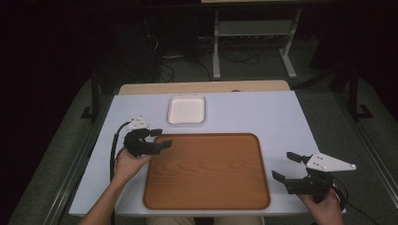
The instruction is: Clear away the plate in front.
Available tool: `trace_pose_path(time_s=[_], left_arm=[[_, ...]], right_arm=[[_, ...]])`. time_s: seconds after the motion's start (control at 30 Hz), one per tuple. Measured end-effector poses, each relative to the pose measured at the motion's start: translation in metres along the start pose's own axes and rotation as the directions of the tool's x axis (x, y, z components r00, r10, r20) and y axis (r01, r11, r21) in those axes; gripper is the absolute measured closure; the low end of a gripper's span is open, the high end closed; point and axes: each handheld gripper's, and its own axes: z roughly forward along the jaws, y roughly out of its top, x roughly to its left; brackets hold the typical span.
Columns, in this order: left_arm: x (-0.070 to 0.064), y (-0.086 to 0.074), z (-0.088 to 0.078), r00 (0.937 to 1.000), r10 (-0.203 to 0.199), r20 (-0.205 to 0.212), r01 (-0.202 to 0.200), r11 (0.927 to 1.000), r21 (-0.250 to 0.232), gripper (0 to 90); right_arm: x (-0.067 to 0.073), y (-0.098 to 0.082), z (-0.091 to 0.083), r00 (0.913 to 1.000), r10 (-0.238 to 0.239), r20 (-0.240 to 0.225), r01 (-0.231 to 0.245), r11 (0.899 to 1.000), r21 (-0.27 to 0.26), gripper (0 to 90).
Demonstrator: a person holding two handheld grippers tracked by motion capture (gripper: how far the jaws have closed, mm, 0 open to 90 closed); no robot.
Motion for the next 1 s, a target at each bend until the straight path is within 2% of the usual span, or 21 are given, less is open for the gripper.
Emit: trace_pose_path(time_s=[0.2,0.4,0.6,0.77,1.0], left_arm=[[0.004,0.007,0.007,0.9999,-0.013,0.009,0.013,0.9998,0.014,31.1],[0.008,0.014,0.012,1.0,-0.009,0.004,0.009,0.9998,0.02,32.2],[0.014,0.022,0.017,0.9998,-0.022,-0.001,0.022,0.9995,0.022,33.1],[0.024,0.027,0.024,0.9987,-0.05,-0.006,0.05,0.9978,0.045,33.9],[0.037,0.036,0.032,0.9977,-0.064,-0.023,0.065,0.9965,0.053,36.0]], right_arm=[[-0.001,0.001,0.001,1.0,0.003,-0.001,-0.003,1.0,0.001,13.1],[-0.001,0.001,0.002,1.0,0.002,-0.002,-0.002,1.0,0.001,13.2],[-0.002,0.001,0.002,1.0,0.007,-0.002,-0.007,1.0,0.001,13.2],[-0.002,0.001,0.002,0.9999,0.01,-0.004,-0.01,1.0,0.004,13.2],[-0.002,0.001,0.003,0.9999,0.01,-0.006,-0.01,1.0,0.005,13.1]])
